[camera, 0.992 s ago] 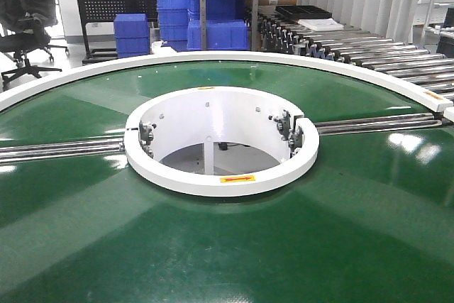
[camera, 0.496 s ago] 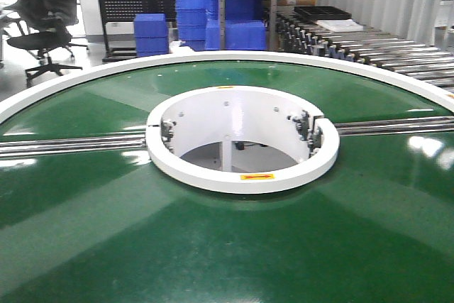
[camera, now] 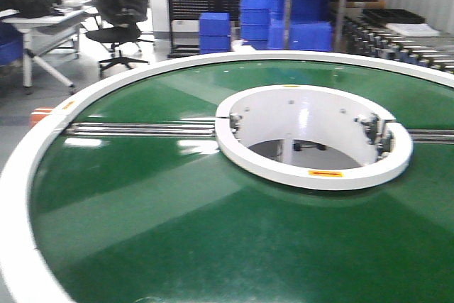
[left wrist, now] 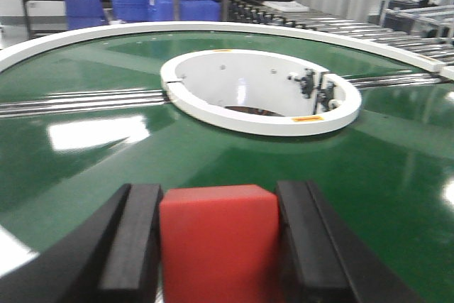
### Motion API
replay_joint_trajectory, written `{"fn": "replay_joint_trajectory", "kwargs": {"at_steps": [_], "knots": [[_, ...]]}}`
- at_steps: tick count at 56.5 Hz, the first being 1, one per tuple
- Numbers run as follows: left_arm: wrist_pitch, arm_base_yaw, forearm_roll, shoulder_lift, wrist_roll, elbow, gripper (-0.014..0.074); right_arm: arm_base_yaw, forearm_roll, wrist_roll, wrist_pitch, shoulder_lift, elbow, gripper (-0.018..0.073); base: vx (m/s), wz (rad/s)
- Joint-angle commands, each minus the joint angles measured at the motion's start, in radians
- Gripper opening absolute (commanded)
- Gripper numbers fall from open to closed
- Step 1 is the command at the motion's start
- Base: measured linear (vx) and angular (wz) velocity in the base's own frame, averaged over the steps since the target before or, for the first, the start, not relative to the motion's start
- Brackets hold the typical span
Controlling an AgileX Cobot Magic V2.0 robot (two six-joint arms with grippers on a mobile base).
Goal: Pick red and yellow blocks into blue bin
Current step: 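Turn the base away from the conveyor toward the bin shelves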
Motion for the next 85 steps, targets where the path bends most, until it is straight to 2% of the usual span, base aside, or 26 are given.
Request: {"fn": "replay_joint_trajectory", "kwargs": {"at_steps": [1, 50, 85], "knots": [[-0.087, -0.005, -0.016, 0.008, -0.006, -0.025, -0.0001, -0.001, -0.021, -0.009, -0.091, 0.011, -0.025, -0.0011, -0.12, 0.45], [-0.087, -0.005, -0.016, 0.008, -0.006, -0.025, -0.0001, -0.001, -0.021, -0.009, -0.081, 0.011, -0.025, -0.0011, -0.11, 0.44], [-0.087, -0.005, -0.016, 0.008, -0.006, -0.025, 0.0001, -0.001, -0.021, -0.009, -0.081, 0.011, -0.025, -0.0011, -0.07, 0.27]]}}
